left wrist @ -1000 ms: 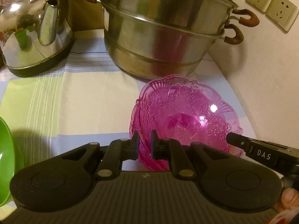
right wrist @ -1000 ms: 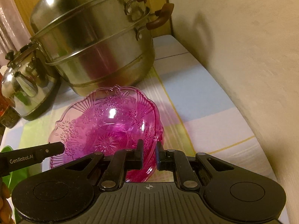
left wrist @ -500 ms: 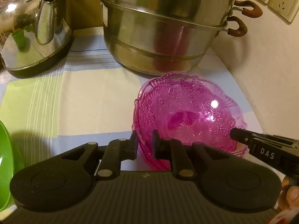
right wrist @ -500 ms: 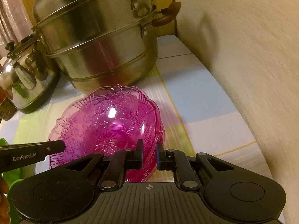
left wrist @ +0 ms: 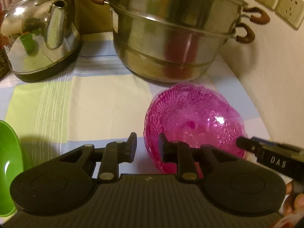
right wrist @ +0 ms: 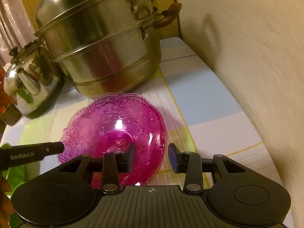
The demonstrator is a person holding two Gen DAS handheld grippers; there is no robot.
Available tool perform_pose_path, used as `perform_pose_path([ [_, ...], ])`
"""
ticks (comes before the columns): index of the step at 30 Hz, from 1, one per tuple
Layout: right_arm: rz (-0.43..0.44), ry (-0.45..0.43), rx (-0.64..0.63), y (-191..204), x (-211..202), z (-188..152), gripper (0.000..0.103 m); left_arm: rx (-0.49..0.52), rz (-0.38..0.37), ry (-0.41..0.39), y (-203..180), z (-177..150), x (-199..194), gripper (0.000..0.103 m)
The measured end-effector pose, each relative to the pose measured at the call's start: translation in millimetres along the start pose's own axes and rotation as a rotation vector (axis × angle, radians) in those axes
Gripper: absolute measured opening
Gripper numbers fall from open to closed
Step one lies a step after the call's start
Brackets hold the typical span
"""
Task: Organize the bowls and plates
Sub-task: 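Lower the plate onto the stack and open both grippers, then withdraw both grippers from the plate stack and raise them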
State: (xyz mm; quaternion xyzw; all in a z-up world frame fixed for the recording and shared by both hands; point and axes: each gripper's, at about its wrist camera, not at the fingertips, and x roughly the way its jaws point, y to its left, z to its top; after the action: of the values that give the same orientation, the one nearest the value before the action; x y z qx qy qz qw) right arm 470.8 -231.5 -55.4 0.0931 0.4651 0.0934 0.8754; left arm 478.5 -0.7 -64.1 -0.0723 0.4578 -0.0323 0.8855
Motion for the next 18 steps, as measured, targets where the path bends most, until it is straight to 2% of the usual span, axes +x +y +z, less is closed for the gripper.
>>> perform_pose_path([
  [7,0.012,-0.054,0.067,-10.4,-11.8,-6.4,0.038,-0.007,-0.013,-0.013,0.3,2.3,-7.4,0.021],
  [13,0.014,-0.055,0.069,-11.0,-17.7,-7.5,0.037,-0.024,-0.022,-0.022,3.3,-1.5,-15.4,0.021],
  [18,0.023,-0.048,0.067,-7.2,-33.3,-8.6,0.037,-0.040,-0.035,-0.044,3.5,-6.3,-37.0,0.021],
])
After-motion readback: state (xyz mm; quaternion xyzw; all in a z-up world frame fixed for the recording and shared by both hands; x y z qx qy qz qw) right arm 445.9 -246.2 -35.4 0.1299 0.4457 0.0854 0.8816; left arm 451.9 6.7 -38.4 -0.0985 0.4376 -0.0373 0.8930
